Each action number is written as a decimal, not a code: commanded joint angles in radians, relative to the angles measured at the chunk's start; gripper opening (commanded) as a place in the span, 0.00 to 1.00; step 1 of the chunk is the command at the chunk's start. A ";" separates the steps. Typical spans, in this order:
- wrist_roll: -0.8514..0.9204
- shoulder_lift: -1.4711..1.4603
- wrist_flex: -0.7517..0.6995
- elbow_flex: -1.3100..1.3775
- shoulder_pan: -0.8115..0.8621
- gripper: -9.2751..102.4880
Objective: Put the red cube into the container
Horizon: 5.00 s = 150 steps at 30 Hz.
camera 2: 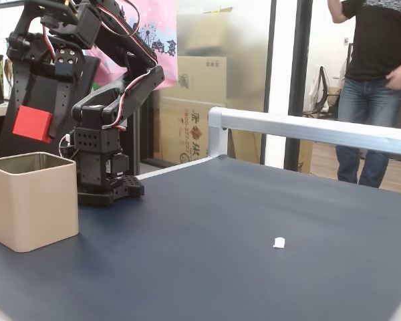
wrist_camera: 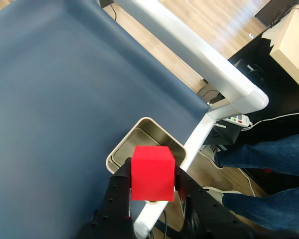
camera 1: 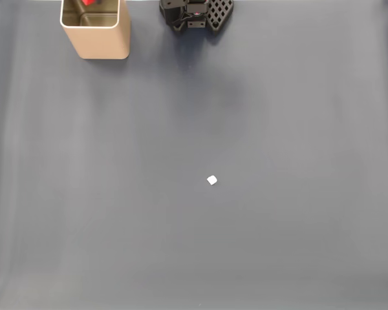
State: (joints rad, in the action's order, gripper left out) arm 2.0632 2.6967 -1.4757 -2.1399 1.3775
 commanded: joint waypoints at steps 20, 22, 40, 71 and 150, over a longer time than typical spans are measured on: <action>-0.109 -0.011 0.117 -0.021 -0.003 0.21; -0.109 -0.008 0.118 -0.026 -0.003 0.24; -0.132 0.035 0.137 -0.074 -0.008 0.50; -0.377 -0.057 0.316 -0.006 -0.380 0.08; -0.511 0.627 0.132 -0.954 -1.296 0.09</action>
State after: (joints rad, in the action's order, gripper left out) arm 1.5417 3.2459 -1.3346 -3.0787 0.0690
